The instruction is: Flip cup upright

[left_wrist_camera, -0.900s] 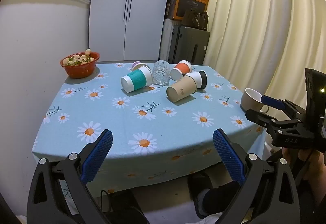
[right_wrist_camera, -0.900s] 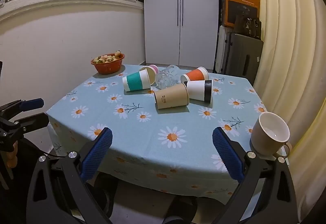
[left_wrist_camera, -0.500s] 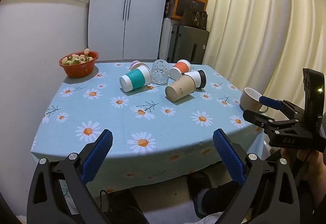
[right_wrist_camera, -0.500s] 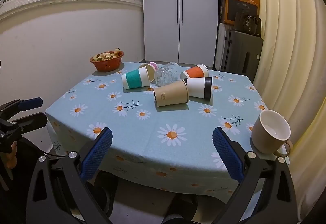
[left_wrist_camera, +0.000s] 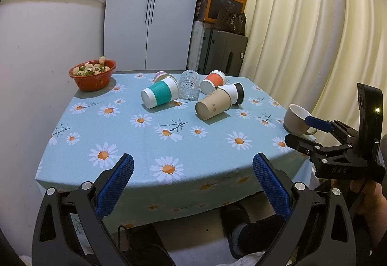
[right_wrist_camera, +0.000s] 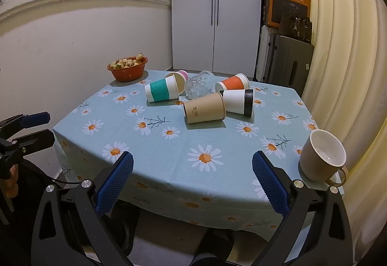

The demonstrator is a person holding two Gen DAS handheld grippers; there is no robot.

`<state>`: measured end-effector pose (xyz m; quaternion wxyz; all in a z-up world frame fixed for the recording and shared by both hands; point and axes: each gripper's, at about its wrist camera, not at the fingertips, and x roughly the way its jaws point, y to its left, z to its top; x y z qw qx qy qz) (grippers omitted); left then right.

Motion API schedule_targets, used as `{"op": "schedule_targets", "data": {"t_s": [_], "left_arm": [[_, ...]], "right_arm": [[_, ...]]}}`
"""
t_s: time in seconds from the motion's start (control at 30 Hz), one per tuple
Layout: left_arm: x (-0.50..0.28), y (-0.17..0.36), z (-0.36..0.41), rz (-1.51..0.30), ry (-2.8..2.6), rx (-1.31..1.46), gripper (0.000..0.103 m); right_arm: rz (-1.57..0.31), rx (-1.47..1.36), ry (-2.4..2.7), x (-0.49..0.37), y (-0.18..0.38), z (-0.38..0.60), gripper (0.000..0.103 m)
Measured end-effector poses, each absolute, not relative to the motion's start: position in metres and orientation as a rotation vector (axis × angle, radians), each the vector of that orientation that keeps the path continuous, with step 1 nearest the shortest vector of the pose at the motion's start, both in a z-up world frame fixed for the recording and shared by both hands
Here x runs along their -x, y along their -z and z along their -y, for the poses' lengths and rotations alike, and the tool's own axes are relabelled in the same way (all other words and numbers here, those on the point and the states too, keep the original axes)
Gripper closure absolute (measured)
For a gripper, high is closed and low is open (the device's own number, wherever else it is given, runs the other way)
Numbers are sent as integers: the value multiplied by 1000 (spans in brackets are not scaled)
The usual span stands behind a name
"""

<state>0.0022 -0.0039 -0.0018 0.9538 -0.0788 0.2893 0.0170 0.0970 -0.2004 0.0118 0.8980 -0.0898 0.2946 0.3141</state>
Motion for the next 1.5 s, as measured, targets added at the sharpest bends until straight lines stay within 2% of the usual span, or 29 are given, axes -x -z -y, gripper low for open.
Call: {"op": "schedule_targets", "data": {"t_s": [1.5], "left_arm": [[-1,1,7,-588,-33,154,7]], "right_arm": [[-621,192,-647,-96,-10,199,5]]}}
